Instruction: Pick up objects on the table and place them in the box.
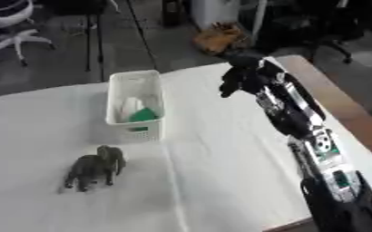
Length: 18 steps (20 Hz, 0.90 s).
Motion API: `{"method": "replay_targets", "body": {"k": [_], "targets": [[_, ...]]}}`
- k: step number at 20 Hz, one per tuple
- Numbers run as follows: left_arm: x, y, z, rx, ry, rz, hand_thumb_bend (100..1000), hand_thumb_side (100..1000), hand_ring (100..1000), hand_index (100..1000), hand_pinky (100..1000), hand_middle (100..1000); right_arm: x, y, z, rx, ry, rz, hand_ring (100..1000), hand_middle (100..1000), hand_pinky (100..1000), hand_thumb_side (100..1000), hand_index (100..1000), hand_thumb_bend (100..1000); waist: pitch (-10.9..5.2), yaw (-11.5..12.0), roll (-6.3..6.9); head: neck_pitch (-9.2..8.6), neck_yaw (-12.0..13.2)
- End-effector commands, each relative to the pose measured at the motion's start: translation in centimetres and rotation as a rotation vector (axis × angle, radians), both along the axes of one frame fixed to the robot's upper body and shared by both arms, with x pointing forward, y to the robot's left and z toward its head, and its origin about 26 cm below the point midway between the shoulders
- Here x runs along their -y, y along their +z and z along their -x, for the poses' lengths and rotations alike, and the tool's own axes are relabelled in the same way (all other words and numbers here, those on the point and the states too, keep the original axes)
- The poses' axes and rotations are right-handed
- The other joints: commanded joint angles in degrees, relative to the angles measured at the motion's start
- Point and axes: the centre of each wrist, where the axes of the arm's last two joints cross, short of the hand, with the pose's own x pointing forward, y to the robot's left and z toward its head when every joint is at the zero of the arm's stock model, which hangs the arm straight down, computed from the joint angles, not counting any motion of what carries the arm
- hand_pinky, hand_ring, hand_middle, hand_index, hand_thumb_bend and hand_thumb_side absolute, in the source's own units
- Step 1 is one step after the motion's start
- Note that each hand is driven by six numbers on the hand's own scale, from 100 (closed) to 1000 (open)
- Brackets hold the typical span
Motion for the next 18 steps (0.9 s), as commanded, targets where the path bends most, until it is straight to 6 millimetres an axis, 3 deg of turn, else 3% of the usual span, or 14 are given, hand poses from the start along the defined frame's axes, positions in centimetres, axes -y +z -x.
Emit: {"method": "replay_targets", "body": {"k": [1,5,13,18], "targets": [[0.0,1.0,-0.9,-0.006,-0.008,-0.153,905,629,705,821,640,759,0.2,0.8,-0.1,0.018,0.006,0.037,634,647,597,643,846,100,-1.29,-0.14,0.75,0.44,0.09],[1.0,1.6,-2.5,-0.027,-0.043,-0.321,938,574,715,820,659,757,0.2,0.8,-0.1,0.014,0.009,0.038,633,646,596,644,846,100,-1.31,-0.31,0.71,0.71,0.14],[3.0,1.4,-4.3,-0.051,-0.137,-0.61,916,501,719,814,678,746,0.2,0.7,-0.2,0.012,0.013,0.038,633,647,596,642,846,100,-1.48,-0.43,0.76,0.92,0.23],[5.2,-1.1,-5.7,-0.127,-0.228,-0.766,863,496,685,789,661,699,0.1,0.7,-0.2,0.01,0.015,0.036,633,647,596,643,846,100,-1.6,-0.47,0.65,1.05,0.05]]}}
